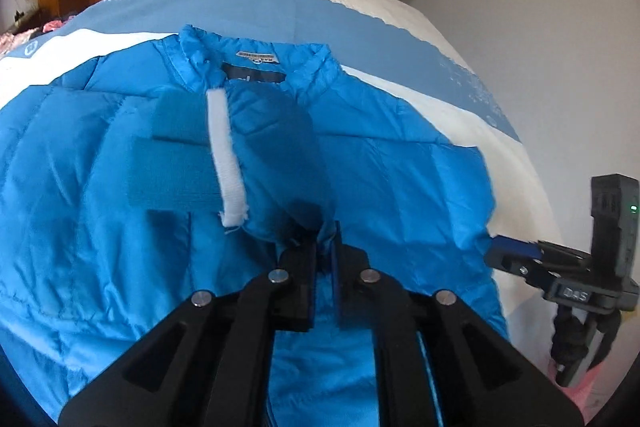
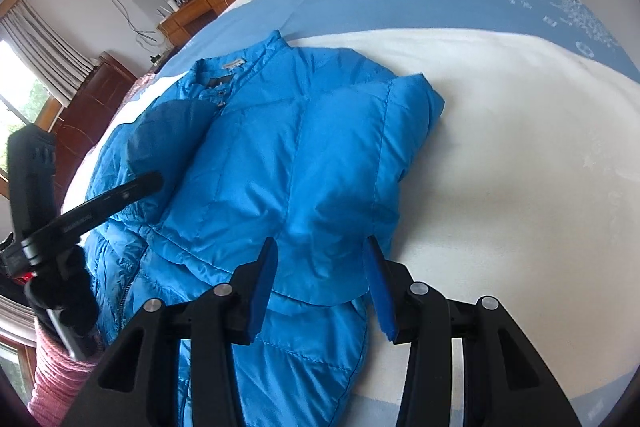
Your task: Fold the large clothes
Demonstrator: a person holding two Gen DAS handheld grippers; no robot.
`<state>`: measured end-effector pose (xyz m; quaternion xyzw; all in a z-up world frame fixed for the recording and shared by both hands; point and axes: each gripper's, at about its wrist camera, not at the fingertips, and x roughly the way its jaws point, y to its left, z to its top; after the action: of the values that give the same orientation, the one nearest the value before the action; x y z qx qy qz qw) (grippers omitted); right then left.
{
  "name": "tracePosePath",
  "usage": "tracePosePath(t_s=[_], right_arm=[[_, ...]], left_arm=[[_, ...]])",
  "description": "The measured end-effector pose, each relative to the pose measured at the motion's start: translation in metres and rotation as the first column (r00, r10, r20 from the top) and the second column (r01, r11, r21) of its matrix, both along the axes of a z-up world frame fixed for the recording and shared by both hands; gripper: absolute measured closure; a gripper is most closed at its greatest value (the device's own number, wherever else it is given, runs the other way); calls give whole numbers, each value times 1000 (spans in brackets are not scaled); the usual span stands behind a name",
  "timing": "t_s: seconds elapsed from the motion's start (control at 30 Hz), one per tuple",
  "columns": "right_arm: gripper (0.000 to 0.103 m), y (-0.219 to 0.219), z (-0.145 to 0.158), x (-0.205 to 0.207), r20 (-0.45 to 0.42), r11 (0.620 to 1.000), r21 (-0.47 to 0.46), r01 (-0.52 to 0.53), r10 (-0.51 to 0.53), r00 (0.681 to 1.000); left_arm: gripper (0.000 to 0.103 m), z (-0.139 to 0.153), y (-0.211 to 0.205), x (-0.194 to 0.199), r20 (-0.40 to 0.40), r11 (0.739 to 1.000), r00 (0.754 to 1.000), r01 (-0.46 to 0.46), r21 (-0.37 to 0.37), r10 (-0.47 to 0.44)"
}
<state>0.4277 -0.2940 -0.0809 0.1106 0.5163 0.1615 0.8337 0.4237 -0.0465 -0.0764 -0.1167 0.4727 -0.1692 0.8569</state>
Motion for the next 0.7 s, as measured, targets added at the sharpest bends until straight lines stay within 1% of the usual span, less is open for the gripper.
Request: tracePosePath(t_s=[0.07, 0.13, 0.17, 0.2, 0.23, 0.27, 0.3, 0.33, 0.37, 0.4, 0.43, 0.47, 0.5, 0.57, 0.7], right_arm=[[58, 2, 6, -1, 16, 1000, -7, -5, 5, 1000], [56, 8, 14, -1, 29, 1000, -4, -21, 21, 999], [55, 13, 18, 0, 32, 999, -3, -32, 32, 999], [53, 16, 22, 2, 34, 999, -2, -40, 40, 999], [52, 23, 26, 4, 36, 999, -2, -52, 52, 998], [52, 29, 29, 7, 38, 998, -4, -63, 63, 997], [50, 43, 34, 11, 41, 996, -11, -89, 90, 995], [45, 54, 38, 14, 44, 994, -19, -112, 113, 993], [44, 69, 40, 18, 42, 990, -31, -137, 138, 990], [43, 80, 41, 20, 38, 987, -39, -153, 155, 987], [43, 96, 42, 24, 32, 982, -49, -180, 182, 983], [43, 107, 43, 27, 29, 979, -53, -197, 199, 980], [42, 123, 43, 32, 19, 974, -60, -219, 220, 975], [40, 145, 40, 41, -2, 969, -69, -235, 236, 972], [39, 184, 23, 65, -63, 961, -111, -255, 249, 966]], left_arm=[[93, 15, 10, -14, -5, 998, 1000, 14, -62, -14], [85, 33, 22, -27, 17, 992, 999, 37, -124, -35], [72, 40, 31, -34, 37, 990, 999, 34, -138, -29], [67, 47, 40, -40, 61, 990, 998, 14, -140, -6], [67, 55, 55, -43, 88, 993, 995, -29, -116, 39], [67, 58, 66, -43, 94, 995, 993, -71, -68, 77], [70, 57, 80, -37, 86, 990, 987, -136, 24, 133], [71, 53, 90, -33, 83, 981, 982, -176, 79, 170], [71, 48, 101, -26, 78, 967, 976, -214, 136, 205], [71, 37, 112, -17, 57, 948, 971, -237, 212, 230], [71, 28, 119, -9, 32, 933, 968, -247, 264, 247], [72, 17, 125, -3, 10, 922, 966, -250, 295, 259], [72, 7, 129, 2, -10, 922, 966, -242, 303, 257], [72, -11, 137, 8, -47, 936, 967, -228, 268, 249], [72, -20, 147, 11, -47, 948, 969, -226, 226, 243]])
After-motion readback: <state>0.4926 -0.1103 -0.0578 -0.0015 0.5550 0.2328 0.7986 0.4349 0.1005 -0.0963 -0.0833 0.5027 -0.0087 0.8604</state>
